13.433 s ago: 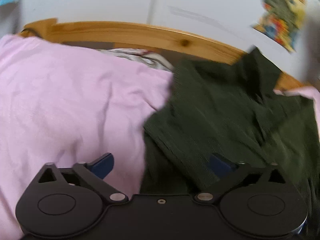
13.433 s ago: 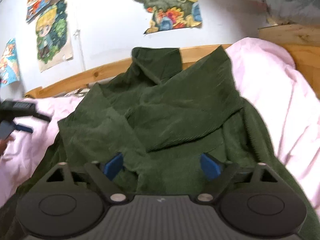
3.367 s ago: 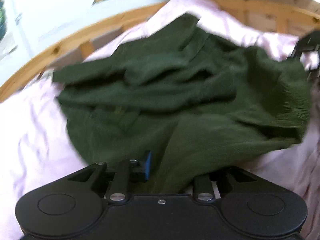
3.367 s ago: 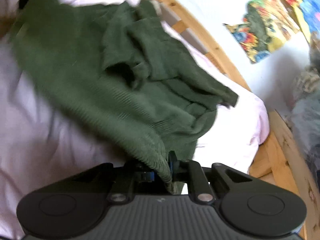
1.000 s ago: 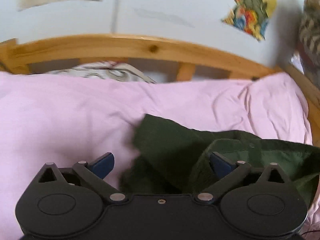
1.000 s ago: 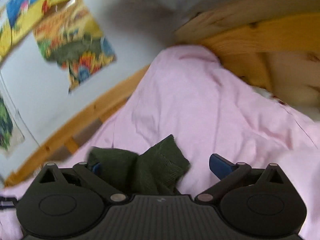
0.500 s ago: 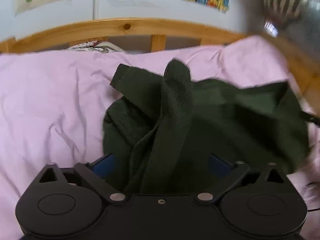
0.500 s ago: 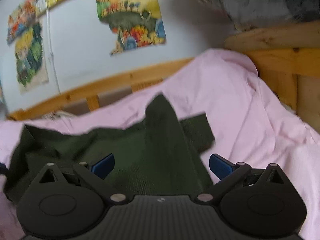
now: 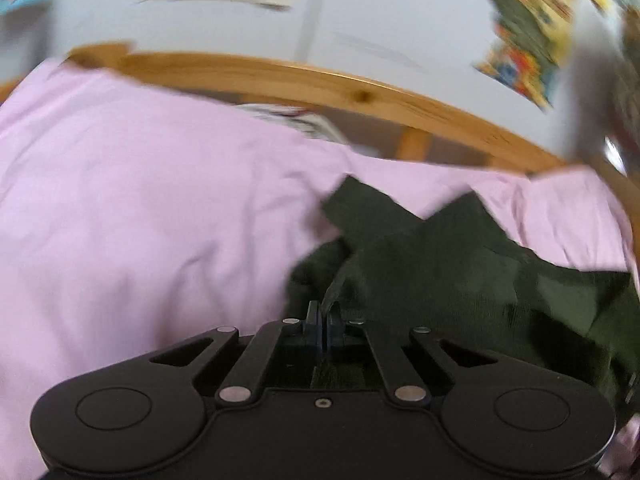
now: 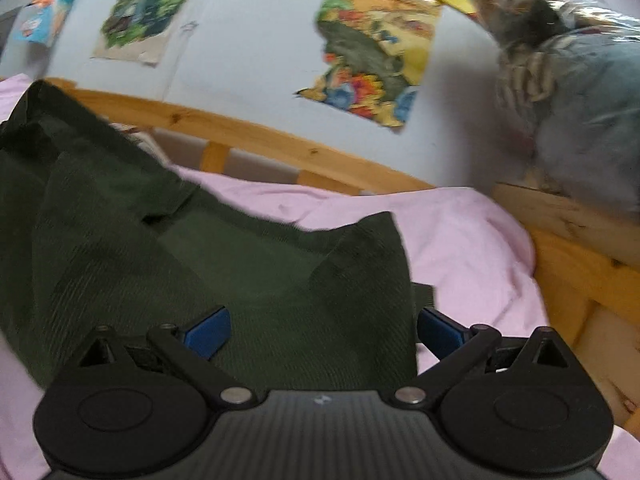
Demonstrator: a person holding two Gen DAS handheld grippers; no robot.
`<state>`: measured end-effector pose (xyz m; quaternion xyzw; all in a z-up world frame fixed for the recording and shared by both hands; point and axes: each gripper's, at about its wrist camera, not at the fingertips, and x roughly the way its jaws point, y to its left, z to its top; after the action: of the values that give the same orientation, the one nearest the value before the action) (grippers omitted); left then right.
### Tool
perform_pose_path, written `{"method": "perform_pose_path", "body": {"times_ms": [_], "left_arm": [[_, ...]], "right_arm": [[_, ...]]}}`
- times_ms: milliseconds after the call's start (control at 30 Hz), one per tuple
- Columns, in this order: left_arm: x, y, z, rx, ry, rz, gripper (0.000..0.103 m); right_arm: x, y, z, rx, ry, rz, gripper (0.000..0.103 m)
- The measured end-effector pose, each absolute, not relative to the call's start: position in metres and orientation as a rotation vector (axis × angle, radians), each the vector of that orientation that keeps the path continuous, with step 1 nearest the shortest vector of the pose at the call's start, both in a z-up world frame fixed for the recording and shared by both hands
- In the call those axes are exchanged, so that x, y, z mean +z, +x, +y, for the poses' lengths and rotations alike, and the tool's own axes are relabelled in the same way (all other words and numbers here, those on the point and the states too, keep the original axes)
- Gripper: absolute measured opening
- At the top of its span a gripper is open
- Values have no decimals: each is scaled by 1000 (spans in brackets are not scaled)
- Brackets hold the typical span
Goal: Fold large clothes
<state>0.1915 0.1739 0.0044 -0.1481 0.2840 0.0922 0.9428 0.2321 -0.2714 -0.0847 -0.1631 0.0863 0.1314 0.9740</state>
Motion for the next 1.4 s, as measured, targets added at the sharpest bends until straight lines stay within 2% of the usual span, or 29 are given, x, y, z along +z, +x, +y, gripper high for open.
{"method": "perform_pose_path", "body": {"times_ms": [133,267,400,433,467,500,533,567,600,633,667,700,833,933,1033,1133,1267,1333,1367,1400], "left_arm": [[-12,192,181,212,-308,681,1],[-16,199,183,199,-301,693,1],[-14,203,188,167,-313,696,1],[-13,204,188,160,-311,694,1],[-12,204,187,155,-305,692,1],[-11,205,186,153,-298,690,1],[-11,205,185,151,-291,690,1],[-11,206,183,152,-285,690,1],[-11,206,183,154,-280,691,1],[-11,206,182,155,-278,692,1],[-11,206,183,156,-280,692,1],[-10,207,183,156,-284,691,1],[-8,207,180,161,-272,690,1],[-6,205,179,163,-276,681,1],[7,192,179,120,-299,572,1],[20,189,171,102,-219,521,1],[5,215,174,150,-205,653,1],[-10,220,178,176,-227,699,2],[-16,220,179,185,-233,700,3],[-19,220,182,188,-244,700,3]], "right_arm": [[-87,228,-259,247,-375,139,103],[-93,223,-247,241,-485,89,103],[-97,246,-250,288,-436,235,101],[-99,255,-254,296,-386,294,97],[-101,261,-257,301,-344,327,84],[-103,263,-257,285,-330,336,64],[-103,264,-256,255,-344,333,52],[-103,264,-254,213,-376,321,27],[-102,263,-254,178,-401,309,18],[-100,265,-257,178,-392,311,17],[-99,265,-261,191,-366,321,7],[-98,266,-264,194,-344,327,5],[-89,266,-273,207,-287,323,2],[-67,259,-283,169,-252,238,1],[-38,251,-312,85,-131,163,1],[-42,262,-335,54,-41,213,1],[-74,289,-331,57,18,349,1],[-78,288,-331,63,60,359,3],[-76,285,-329,70,51,343,12],[-73,280,-327,85,33,316,34]]}}
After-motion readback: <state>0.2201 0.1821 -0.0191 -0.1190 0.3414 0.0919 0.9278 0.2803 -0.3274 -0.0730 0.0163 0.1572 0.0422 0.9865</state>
